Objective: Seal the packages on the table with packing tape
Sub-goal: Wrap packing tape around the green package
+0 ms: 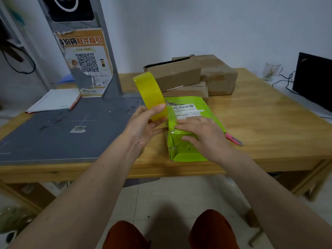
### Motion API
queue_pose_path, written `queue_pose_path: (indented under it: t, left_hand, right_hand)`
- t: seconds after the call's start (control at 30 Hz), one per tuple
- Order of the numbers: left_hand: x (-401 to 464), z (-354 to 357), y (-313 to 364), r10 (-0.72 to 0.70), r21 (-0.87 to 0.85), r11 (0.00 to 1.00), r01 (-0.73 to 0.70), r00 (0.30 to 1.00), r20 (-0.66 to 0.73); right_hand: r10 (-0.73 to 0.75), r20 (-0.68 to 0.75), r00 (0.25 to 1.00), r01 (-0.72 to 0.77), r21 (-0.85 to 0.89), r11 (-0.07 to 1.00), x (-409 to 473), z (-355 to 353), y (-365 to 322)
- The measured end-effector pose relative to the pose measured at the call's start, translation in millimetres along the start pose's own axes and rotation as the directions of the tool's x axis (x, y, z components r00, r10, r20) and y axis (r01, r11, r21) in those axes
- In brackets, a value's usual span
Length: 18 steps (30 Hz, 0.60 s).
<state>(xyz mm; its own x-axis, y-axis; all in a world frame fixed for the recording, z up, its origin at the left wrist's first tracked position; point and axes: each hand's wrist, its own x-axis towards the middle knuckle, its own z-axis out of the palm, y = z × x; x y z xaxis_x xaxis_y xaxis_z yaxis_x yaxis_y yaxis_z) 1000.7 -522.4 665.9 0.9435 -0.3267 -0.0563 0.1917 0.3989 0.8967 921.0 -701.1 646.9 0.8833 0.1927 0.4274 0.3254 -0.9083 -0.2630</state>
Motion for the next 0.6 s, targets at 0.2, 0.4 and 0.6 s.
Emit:
queue_pose_path:
  t: [0.2,0.4,0.6]
  left_hand:
    - [-3.4,1.7,-1.5,0.015,-0.002,1.0,-0.015,1.0,0.005]
    - [-5.2,2.2,-0.4,0.023,-0.003,1.0,-0.023,0.999,0.023]
    - [-6.2,4.8,0.8,0.033,0.001,0.999,-0.033,0.999,0.015]
  right_hand:
    - [0.021,-0.057,0.998,-0.01,0.191,0.981,3.0,0.7,5.8]
    - [0.121,-0.195,0.973,-0.049,0.341,0.939,-3.4,7.2,2.1]
    - [0.11,-0.253,0.961,-0.017,0.347,0.938,0.0,4.7,2.2]
